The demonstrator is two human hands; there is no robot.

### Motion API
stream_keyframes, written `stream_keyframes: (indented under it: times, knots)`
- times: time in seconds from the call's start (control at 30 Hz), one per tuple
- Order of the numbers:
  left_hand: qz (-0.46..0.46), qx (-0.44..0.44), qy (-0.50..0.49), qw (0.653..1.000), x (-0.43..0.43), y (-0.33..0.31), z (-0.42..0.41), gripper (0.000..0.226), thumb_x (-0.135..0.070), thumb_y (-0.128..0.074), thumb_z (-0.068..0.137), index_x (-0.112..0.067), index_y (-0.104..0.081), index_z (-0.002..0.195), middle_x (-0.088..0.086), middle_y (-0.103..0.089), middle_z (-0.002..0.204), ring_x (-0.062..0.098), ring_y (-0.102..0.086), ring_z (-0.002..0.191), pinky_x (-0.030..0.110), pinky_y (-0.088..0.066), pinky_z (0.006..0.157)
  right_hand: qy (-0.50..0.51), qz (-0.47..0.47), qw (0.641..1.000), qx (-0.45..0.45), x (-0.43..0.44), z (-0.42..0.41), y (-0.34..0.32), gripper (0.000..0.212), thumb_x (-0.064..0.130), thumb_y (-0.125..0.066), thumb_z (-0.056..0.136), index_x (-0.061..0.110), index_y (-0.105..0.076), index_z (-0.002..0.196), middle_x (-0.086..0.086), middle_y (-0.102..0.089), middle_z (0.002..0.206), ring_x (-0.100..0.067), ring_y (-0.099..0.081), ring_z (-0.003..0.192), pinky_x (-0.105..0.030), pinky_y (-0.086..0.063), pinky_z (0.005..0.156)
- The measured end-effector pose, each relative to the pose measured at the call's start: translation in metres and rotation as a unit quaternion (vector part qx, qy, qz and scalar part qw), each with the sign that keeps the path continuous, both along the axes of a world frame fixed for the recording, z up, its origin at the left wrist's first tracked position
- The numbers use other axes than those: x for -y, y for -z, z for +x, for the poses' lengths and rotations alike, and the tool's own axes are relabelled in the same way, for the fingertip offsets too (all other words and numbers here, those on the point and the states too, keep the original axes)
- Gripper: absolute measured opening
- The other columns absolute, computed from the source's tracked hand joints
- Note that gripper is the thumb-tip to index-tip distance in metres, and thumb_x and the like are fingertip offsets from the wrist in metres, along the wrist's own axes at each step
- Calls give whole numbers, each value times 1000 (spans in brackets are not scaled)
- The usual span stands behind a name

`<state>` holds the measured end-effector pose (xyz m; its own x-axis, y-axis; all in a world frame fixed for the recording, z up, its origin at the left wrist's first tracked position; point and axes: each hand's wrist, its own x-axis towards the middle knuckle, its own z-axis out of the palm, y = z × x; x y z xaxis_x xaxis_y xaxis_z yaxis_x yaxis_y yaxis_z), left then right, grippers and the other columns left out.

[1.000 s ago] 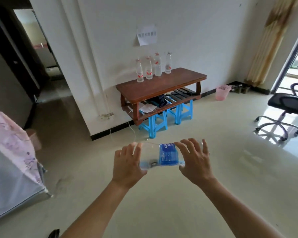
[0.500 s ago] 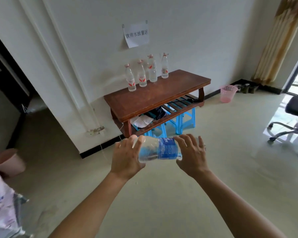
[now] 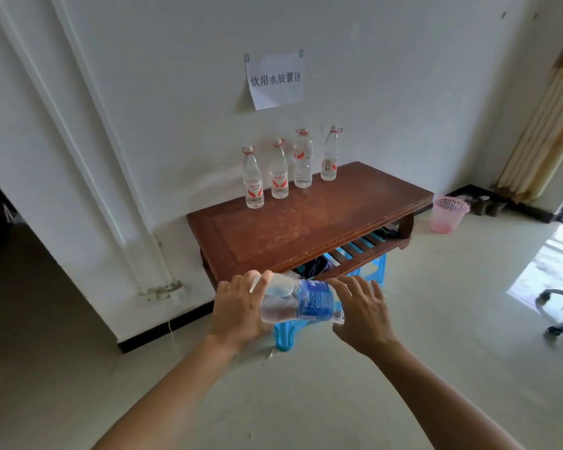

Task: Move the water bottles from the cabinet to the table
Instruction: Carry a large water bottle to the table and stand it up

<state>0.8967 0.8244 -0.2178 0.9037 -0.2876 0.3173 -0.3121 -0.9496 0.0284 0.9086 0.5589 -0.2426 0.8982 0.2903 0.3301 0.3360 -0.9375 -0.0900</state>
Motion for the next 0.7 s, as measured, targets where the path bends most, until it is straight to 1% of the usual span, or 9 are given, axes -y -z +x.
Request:
stream_keyframes:
  times: [0.03,0.13,0.17,0.3,0.37,0.47,0.53,0.6,0.7]
  knots:
    - [-3,-2,-2,1000,-4,-4,20,95,-57,-79,51,-21,-45,132,5,-61,113,28,-61,81,42,-46,67,4,1,1000,4,-3,18,-5,88,39,-92,54,25,-57,133,-1,-62,127,-26,-58,118,-52,-48,100]
    - [-14,-5,5,1000,-12,-13,92,86,-67,-56,59,-20,-50,131,6,-61,113,28,-60,84,42,-48,68,23,12,1000,-12,-13,85,-12,89,37,-92,54,24,-56,134,-2,-61,129,-28,-56,122,-59,-46,101]
    - [-15,-9,8,1000,-15,-12,114,86,-67,-54,60,-20,-50,132,6,-61,114,28,-60,85,42,-49,68,28,12,999,-13,-14,108,-10,89,38,-92,55,24,-56,135,-2,-61,130,-28,-55,123,-60,-46,101]
    - [13,-13,9,1000,-21,5,194,96,-68,-70,55,-21,-45,135,6,-60,116,27,-61,88,41,-48,70,18,19,1000,-15,-18,189,9,86,45,-92,57,26,-55,133,0,-62,126,-27,-57,119,-59,-47,102]
    - [21,-28,-12,999,-21,13,230,96,-70,-71,56,-23,-45,135,4,-59,116,25,-60,88,41,-48,71,1,17,1000,-10,-20,235,22,85,48,-91,58,27,-55,132,0,-62,124,-26,-58,115,-57,-48,99]
    - [30,-55,-55,996,-23,27,287,99,-59,-84,50,-23,-45,134,4,-60,115,25,-62,88,42,-48,71,-33,16,999,-30,-26,310,39,88,49,-92,55,28,-53,131,1,-62,122,-25,-58,113,-56,-51,94]
    - [37,-76,-91,992,-25,29,321,101,-56,-87,47,-24,-45,134,4,-60,115,26,-63,88,42,-49,71,-53,7,997,-55,-33,357,43,88,48,-91,56,28,-53,132,2,-62,123,-25,-58,115,-54,-51,96]
    - [49,-84,-120,988,-29,27,357,101,-57,-86,47,-25,-45,134,4,-61,115,26,-62,88,42,-50,71,-84,9,994,-67,-41,406,46,83,46,-87,60,28,-53,133,3,-61,125,-25,-57,117,-53,-48,100]
    - [56,-85,-173,980,-41,18,398,102,-57,-87,48,-24,-46,135,4,-61,115,27,-62,89,43,-49,73,-126,19,990,-62,-60,470,44,78,42,-83,63,28,-52,133,3,-60,125,-24,-56,117,-50,-46,100]
